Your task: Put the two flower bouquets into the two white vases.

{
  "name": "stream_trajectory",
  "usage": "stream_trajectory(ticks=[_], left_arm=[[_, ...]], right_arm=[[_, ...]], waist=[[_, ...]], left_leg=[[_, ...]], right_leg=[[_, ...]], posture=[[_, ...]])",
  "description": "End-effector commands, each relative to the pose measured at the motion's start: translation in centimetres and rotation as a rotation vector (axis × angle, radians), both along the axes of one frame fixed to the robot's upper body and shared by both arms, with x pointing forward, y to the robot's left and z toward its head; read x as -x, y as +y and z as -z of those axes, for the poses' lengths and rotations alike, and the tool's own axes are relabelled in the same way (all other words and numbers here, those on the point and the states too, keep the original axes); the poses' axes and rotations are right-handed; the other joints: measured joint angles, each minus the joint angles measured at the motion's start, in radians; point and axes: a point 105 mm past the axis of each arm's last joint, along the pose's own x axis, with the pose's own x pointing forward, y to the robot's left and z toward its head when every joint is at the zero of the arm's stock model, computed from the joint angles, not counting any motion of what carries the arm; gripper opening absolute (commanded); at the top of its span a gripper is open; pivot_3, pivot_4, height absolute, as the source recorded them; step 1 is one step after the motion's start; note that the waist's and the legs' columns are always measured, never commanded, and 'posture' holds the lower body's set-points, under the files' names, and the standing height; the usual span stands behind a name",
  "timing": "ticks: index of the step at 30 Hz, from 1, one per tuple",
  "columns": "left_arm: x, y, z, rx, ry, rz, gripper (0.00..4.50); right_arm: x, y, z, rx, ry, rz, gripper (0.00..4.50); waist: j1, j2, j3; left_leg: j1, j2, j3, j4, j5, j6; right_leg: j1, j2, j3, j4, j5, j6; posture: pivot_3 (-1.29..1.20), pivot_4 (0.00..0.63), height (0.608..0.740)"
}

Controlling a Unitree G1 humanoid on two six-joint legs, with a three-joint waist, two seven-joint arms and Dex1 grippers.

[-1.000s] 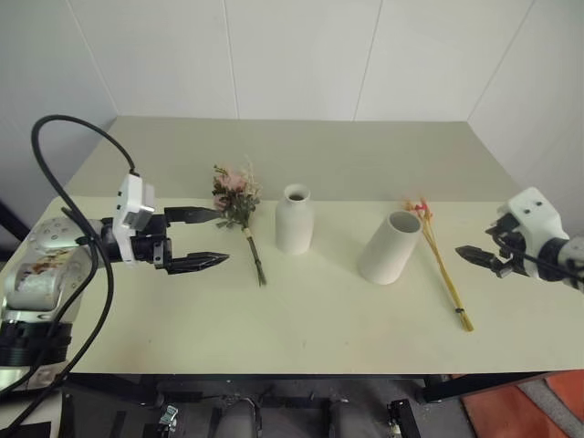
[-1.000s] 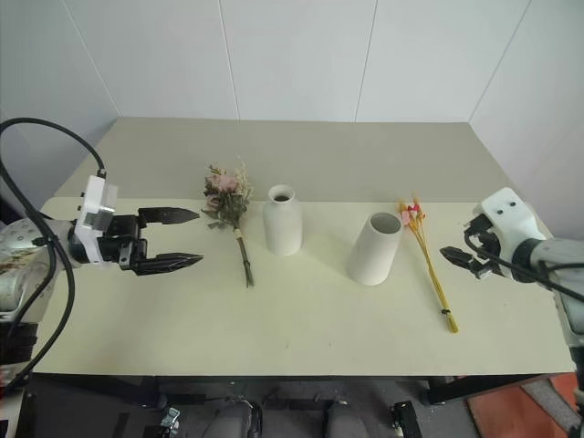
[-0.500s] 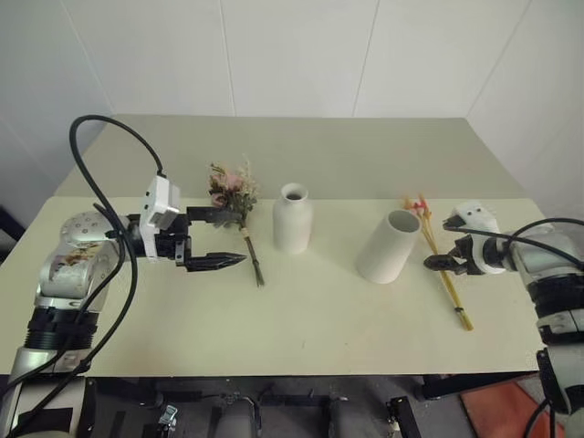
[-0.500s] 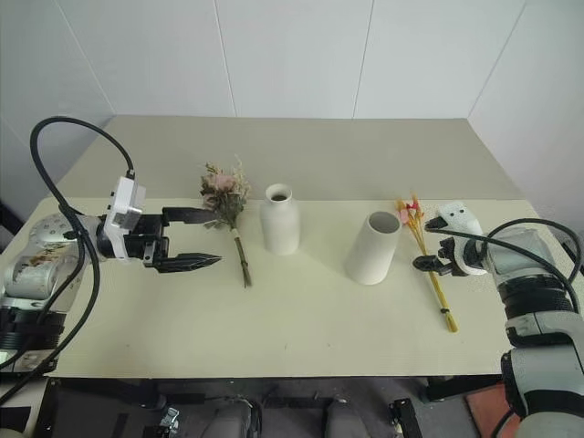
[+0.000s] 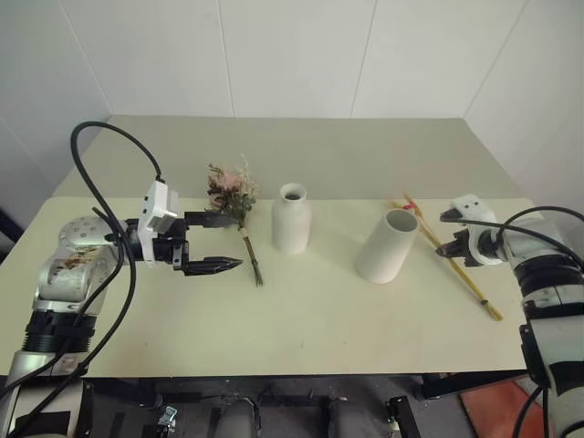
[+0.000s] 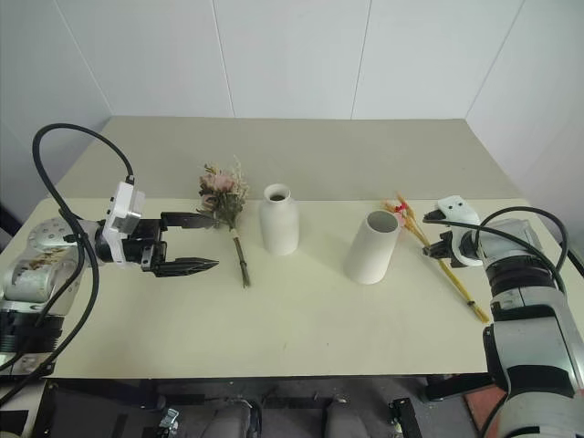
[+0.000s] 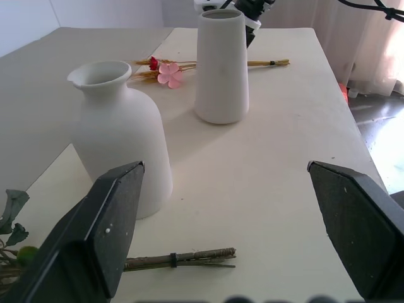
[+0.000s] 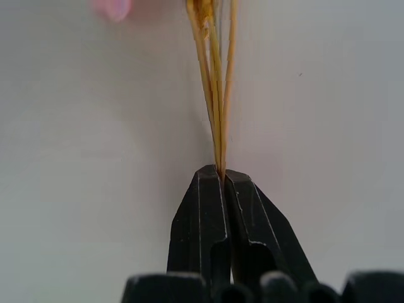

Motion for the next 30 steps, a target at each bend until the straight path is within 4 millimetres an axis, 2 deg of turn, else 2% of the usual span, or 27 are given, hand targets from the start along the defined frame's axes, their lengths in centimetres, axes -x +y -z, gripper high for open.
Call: stream_trajectory(ticks=[1, 4, 5, 8, 9, 12, 14, 17, 21, 24, 30], left_arm=[[0.4, 0.6, -1.6, 0.006, -0.069, -0.016, 4.50], [0.6, 0.9, -1.7, 0.014, -0.062, -0.023, 4.50], [0.6, 0.9, -1.7, 0.014, -0.060, -0.024, 4.50], [0.6, 0.9, -1.7, 0.014, -0.053, -0.019, 4.50], [0.7, 0.9, -1.7, 0.016, -0.051, -0.012, 4.50], [0.7, 0.9, -1.8, 0.014, -0.049, -0.003, 4.50], [0.5, 1.0, -1.9, 0.009, -0.051, -0.005, 4.50], [0.4, 1.1, -2.0, 0.006, -0.051, -0.005, 4.50], [0.4, 1.1, -2.1, 0.005, -0.051, -0.003, 4.50], [0.5, 1.0, -2.0, 0.005, -0.049, -0.003, 4.50], [0.7, 1.1, -2.0, 0.005, -0.044, -0.010, 4.50]], right_arm=[[-0.8, -2.1, -8.5, 0.126, -0.498, 0.159, 0.02], [1.3, -1.7, -14.9, 0.074, -0.894, 0.228, 0.02], [2.0, -1.6, -16.1, 0.041, -0.968, 0.246, 0.02], [5.4, 1.8, -20.8, -0.293, -1.206, 0.065, 0.02], [6.7, 3.2, -21.9, -0.344, -1.256, -0.023, 0.02], [8.5, 5.5, -23.3, -0.444, -1.297, -0.130, 0.02], [9.1, 7.2, -23.9, -0.516, -1.299, -0.173, 0.02], [9.7, 10.1, -23.7, -0.553, -1.256, -0.272, 0.02], [10.3, 12.4, -23.1, -0.629, -1.208, -0.342, 0.02], [10.1, 12.7, -21.9, -0.622, -1.173, -0.340, 0.02], [9.2, 11.9, -19.5, -0.640, -1.110, -0.298, 0.02]], waist=[[0.001, 0.001, 0.001], [0.002, 0.001, 0.001], [0.002, 0.001, 0.001], [-0.001, 0.001, 0.001], [0.000, 0.001, 0.001], [0.001, 0.001, 0.001], [0.001, 0.001, 0.001], [0.001, 0.002, 0.001], [0.001, 0.002, 0.001], [0.003, 0.002, 0.001], [0.005, 0.002, 0.001]], left_leg=[[-0.001, 0.000, 0.000, 0.000, 0.000, 0.000], [-0.001, 0.000, 0.000, 0.000, 0.000, 0.000], [-0.002, 0.000, 0.000, -0.001, 0.000, 0.000], [-0.001, 0.001, 0.000, -0.001, 0.000, 0.000], [-0.001, 0.001, -0.001, -0.001, 0.000, 0.000], [0.000, 0.002, -0.001, -0.001, 0.000, 0.000], [0.002, 0.001, -0.001, 0.000, 0.000, 0.000], [0.003, 0.001, -0.001, 0.000, 0.000, 0.000], [0.003, 0.003, -0.001, 0.000, 0.000, 0.000], [0.002, 0.003, -0.001, 0.000, 0.000, 0.000], [0.002, 0.002, -0.001, 0.000, 0.000, 0.000]], right_leg=[[-0.001, 0.000, 0.000, 0.000, 0.000, 0.000], [-0.002, 0.000, 0.000, 0.001, 0.000, 0.000], [-0.002, 0.000, 0.000, 0.001, 0.000, 0.000], [-0.002, 0.001, 0.001, 0.001, 0.000, 0.000], [-0.001, 0.001, 0.000, 0.001, 0.000, 0.000], [0.000, 0.001, 0.000, 0.001, 0.000, 0.000], [0.002, 0.001, 0.000, 0.001, 0.000, 0.000], [0.002, 0.001, 0.000, 0.001, 0.001, -0.001], [0.001, 0.002, 0.000, 0.001, 0.001, -0.002], [0.001, 0.003, 0.000, 0.001, 0.001, -0.002], [0.001, 0.002, 0.000, 0.001, 0.001, -0.001]], posture=[[0.00, 0.150, 0.740], [0.00, 0.150, 0.740], [0.00, 0.150, 0.740], [0.00, 0.150, 0.740], [0.00, 0.150, 0.740], [0.00, 0.150, 0.740], [0.00, 0.150, 0.740], [0.00, 0.150, 0.740], [0.00, 0.150, 0.740], [0.00, 0.150, 0.740], [0.00, 0.150, 0.740]])
